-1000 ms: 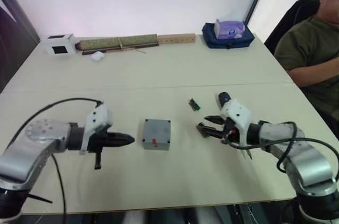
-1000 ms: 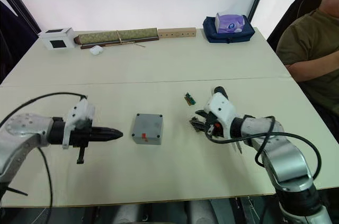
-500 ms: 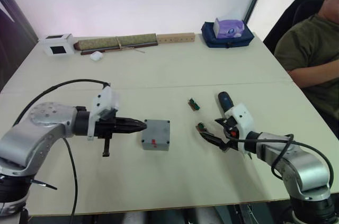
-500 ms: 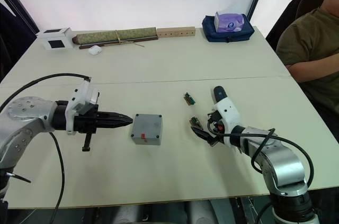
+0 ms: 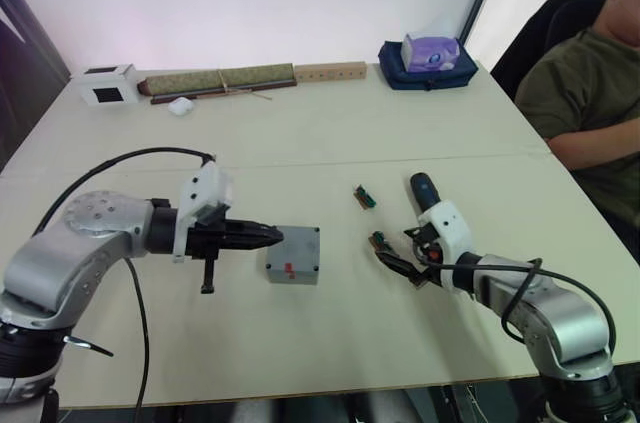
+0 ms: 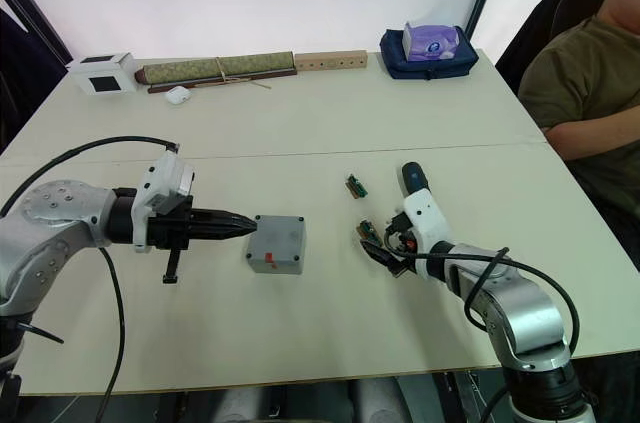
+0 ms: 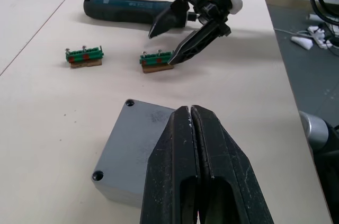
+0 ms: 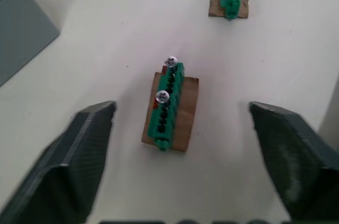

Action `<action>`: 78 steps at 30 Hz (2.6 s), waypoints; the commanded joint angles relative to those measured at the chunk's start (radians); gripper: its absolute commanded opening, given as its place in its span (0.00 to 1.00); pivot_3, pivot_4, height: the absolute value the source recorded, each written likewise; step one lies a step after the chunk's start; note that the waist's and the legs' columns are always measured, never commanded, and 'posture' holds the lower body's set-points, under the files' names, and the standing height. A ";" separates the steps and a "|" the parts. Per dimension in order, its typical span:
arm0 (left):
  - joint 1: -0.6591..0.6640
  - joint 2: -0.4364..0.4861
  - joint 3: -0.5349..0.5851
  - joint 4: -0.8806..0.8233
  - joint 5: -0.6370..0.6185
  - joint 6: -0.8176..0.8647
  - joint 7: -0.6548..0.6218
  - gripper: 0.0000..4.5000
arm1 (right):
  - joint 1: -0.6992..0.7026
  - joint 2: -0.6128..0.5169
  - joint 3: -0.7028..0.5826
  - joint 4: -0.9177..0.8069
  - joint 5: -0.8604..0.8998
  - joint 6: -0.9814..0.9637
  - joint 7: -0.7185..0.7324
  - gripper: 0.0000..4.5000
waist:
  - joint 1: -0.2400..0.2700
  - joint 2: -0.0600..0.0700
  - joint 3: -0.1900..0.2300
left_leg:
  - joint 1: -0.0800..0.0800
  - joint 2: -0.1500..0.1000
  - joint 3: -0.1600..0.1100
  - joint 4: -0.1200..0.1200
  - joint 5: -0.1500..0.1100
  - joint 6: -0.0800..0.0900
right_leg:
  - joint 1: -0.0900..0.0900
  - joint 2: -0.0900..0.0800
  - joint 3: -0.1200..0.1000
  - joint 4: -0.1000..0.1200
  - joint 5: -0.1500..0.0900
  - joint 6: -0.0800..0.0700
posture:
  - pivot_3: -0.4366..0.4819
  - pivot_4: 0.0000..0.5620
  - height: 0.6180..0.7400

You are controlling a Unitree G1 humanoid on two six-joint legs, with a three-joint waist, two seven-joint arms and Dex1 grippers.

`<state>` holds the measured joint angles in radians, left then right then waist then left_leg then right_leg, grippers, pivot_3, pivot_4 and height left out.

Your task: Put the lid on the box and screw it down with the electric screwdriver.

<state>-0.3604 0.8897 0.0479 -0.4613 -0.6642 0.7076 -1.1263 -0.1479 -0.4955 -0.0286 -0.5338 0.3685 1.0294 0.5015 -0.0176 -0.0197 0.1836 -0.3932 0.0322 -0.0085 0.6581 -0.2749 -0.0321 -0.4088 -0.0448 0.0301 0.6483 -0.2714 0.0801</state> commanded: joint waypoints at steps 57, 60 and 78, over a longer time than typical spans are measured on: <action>0.171 0.048 0.078 -0.033 0.030 -0.055 0.091 0.00 | -0.499 -0.005 0.314 0.136 0.131 -0.025 0.172 0.01 | -0.001 0.001 0.001 | 0.000 0.000 0.000 -0.006 0.000 0.000 | -0.003 0.000 -0.001 0.000 0.002 0.003 | 0.48 0.27 1.00; 0.173 0.047 0.078 -0.036 0.028 -0.054 0.092 0.00 | -0.502 -0.004 0.327 0.154 0.115 -0.039 0.175 0.01 | 0.000 0.001 0.001 | 0.000 0.000 0.000 -0.006 0.000 0.000 | -0.003 0.000 -0.001 0.000 0.002 0.003 | 0.48 0.27 1.00; 0.190 0.049 0.086 -0.044 0.029 -0.061 0.098 0.00 | -0.492 -0.013 0.349 0.172 0.062 -0.070 0.216 0.01 | -0.001 0.001 0.001 | 0.000 0.000 0.000 -0.006 0.000 0.000 | -0.003 0.000 -0.001 0.000 0.002 0.003 | 0.48 0.27 1.00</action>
<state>-0.1692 0.9351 0.1010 -0.4751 -0.6229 0.6601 -1.0294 -0.6306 -0.5014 0.3289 -0.3424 0.4299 0.9642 0.7090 -0.0185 -0.0189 0.1850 -0.3930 0.0324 -0.0086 0.6517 -0.2748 -0.0321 -0.4119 -0.0451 0.0292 0.6486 -0.2697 0.0827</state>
